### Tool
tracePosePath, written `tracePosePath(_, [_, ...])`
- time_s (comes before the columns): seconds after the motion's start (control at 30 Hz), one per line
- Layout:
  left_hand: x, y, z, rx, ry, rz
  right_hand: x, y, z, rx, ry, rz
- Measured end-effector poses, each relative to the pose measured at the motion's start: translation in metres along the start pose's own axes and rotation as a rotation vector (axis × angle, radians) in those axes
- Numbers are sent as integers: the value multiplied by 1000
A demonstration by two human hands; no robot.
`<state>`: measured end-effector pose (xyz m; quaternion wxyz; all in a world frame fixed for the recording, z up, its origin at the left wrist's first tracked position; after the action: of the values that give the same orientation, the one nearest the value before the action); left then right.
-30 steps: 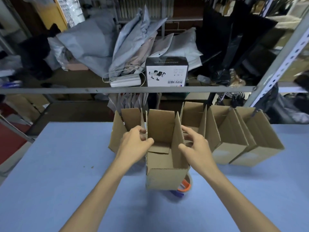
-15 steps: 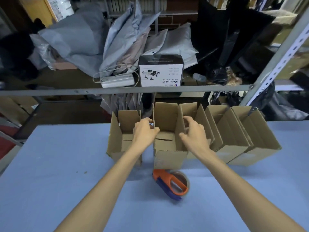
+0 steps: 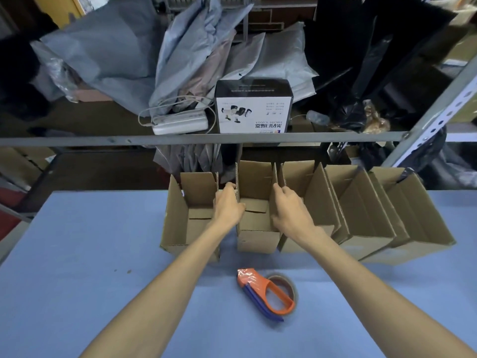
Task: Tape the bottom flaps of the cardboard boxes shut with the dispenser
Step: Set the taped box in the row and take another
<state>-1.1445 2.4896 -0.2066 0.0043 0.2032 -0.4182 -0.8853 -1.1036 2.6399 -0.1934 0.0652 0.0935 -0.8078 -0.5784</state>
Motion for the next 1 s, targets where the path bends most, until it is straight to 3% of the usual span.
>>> tracePosePath(0.33, [-1, -1, -1, 125, -23, -25, 1, -10, 1, -82, 63, -2])
tracePosePath(0.5, [-7, 24, -8, 47, -66, -41, -5, 1, 2, -110, 132, 54])
tracePosePath(0.67, [-24, 67, -42, 81, -180, -8, -15, 15, -8, -102, 153, 148])
tracePosePath(0.83, [-45, 59, -92, 350, -201, 2, -33, 0, -37, -72, 211, 152])
tracePosePath(0.93, [-53, 43, -119, 300, -146, -24, -45, -17, -54, -36, 266, 144])
tracePosePath(1.0, [-61, 46, -129, 230, -127, 71, -54, -26, -65, -11, 326, 166])
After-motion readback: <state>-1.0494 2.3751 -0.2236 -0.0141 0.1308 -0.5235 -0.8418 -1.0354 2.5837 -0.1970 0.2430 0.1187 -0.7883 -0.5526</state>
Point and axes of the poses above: each hand's wrist, its own x-axis towards the middle knuckle, its own y-axis out of the back of the hand, z = x × y, the point moved 3 cm from there along x, towards the middle knuckle, and after that the axes turned 13 degrees about y, right-handed, at the moved point
